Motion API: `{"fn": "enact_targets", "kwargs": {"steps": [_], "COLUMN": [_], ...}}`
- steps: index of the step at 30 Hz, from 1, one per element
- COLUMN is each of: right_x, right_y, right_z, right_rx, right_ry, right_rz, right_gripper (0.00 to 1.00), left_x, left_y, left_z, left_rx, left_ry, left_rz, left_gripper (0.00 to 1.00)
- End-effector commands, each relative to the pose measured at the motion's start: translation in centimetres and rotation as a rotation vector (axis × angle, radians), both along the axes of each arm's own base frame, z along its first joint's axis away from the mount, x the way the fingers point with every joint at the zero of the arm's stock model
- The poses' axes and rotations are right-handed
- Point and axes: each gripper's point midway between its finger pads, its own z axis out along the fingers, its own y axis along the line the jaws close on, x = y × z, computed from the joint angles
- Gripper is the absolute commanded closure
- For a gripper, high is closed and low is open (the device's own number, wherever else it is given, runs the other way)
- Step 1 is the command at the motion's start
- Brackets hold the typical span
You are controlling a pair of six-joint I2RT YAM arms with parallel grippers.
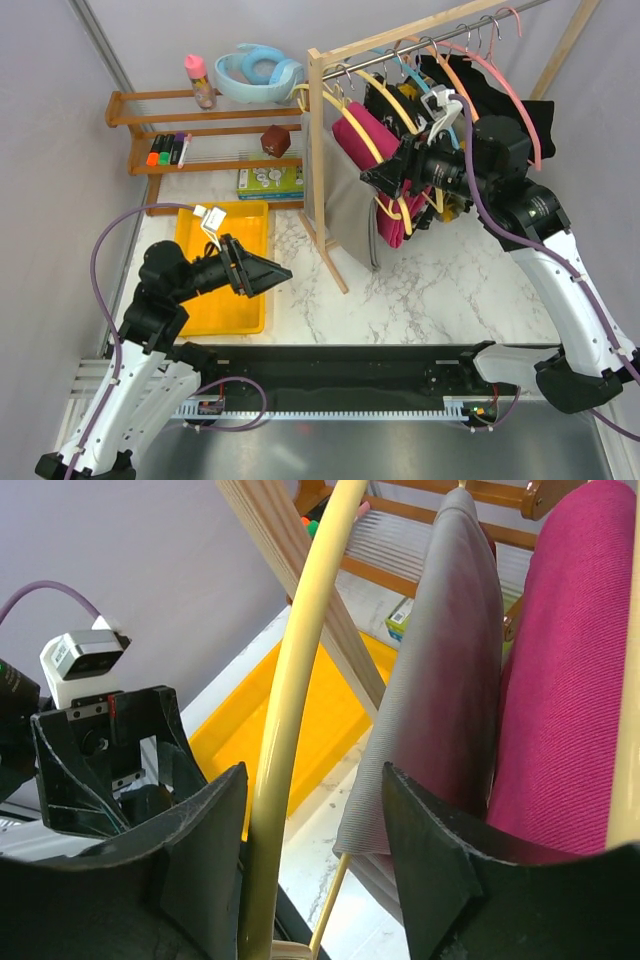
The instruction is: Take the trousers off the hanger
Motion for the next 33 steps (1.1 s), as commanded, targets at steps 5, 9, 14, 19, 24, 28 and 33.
{"fn": "enact_targets", "kwargs": {"steps": [5,9,14,19,24,28,33], "right_x": [0.9,0.8,0.7,0.6,1.1,1.2,2.0], "right_y": [-0.5,0.4,-0.1,-0.9,-1.8,-2.7,-2.2], "right_z": [3.6,4.4,5.7,7.1,8.0,10.0,10.8], "right_rx": [0.095,0.157,0.207,0.263,0.31,0.353,0.367], "right_ry": [-0.083,-0.076,-0.086,-0.109,-0.104,-0.126,-0.115], "right_rz": [-0.079,-0.042,-0.073,-0.121,-0.19,-0.242,-0.239], "right_gripper": [0.54,0.65,0.84,0.97,1.0,1.0,1.0], "left_x": [-0.7,-1.0,-1.2,-1.2,-1.3,-1.4,-1.4], "left_y": [0.1,0.1,0.3,0.3,0.3,0.4,0.4], "left_z": [0.7,0.8,1.2,1.4,1.3,1.4,1.4], "left_rx": [0.018,0.017,0.017,0.018,0.018,0.017,0.019], "left_ry": [-0.05,-0.051,-0.064,-0.068,-0.063,-0.065,-0.064], "left_rz": [-0.027,-0.028,-0.026,-0.024,-0.023,-0.023,-0.02], "left_gripper": [0.08,0.08,0.08,0.08,0.08,0.08,0.08]}}
